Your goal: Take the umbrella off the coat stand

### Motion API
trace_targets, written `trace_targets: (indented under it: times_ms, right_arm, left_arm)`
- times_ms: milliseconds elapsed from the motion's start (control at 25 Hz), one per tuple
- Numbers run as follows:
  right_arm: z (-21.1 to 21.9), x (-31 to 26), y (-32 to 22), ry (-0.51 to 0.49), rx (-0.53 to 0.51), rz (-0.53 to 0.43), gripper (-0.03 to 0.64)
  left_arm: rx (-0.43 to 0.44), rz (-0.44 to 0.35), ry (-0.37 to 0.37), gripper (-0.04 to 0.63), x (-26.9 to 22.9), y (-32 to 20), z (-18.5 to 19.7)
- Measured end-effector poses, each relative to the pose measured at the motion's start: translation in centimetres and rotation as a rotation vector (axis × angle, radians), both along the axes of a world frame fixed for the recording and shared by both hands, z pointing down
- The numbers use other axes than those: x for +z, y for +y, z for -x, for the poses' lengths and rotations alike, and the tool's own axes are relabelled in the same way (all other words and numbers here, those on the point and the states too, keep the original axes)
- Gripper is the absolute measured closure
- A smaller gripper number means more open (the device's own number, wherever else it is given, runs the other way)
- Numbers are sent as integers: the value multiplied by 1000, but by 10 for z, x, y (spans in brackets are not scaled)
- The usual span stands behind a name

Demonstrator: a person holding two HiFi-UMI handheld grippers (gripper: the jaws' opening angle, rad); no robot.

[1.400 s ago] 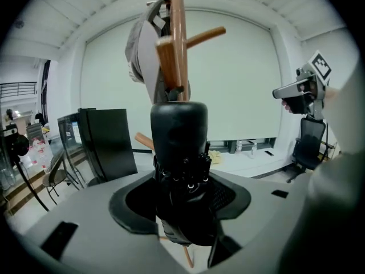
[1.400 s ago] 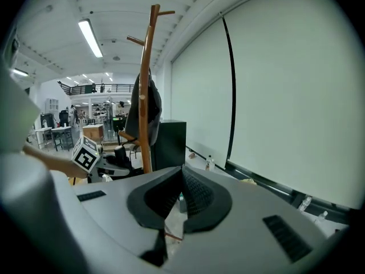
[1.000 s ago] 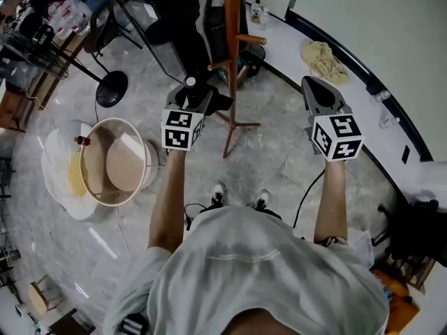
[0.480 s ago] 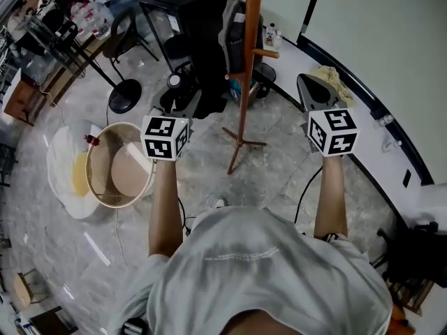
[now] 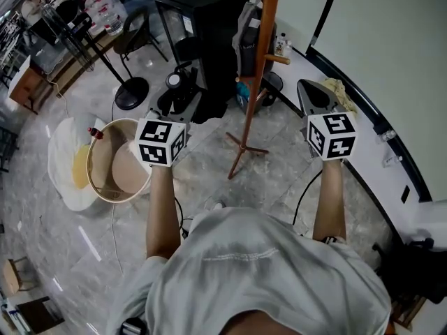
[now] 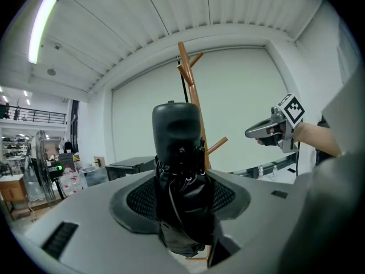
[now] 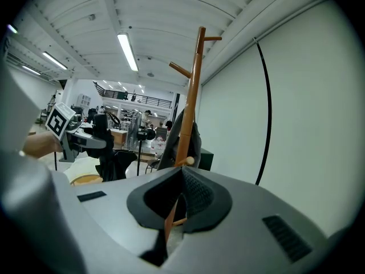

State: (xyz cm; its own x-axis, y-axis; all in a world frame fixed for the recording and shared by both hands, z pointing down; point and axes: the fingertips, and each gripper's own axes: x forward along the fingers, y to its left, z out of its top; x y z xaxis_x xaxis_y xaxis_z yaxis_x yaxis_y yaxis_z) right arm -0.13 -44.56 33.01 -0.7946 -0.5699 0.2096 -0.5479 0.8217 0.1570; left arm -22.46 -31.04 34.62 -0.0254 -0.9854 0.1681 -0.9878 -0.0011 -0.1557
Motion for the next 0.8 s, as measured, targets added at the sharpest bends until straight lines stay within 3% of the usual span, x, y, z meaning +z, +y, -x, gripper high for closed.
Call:
trace_targets:
  times_ms: [800]
  right_arm:
    - [4, 4, 11, 10, -5, 1, 595]
  left_arm:
    - [9, 24, 18, 359, 11, 7, 3]
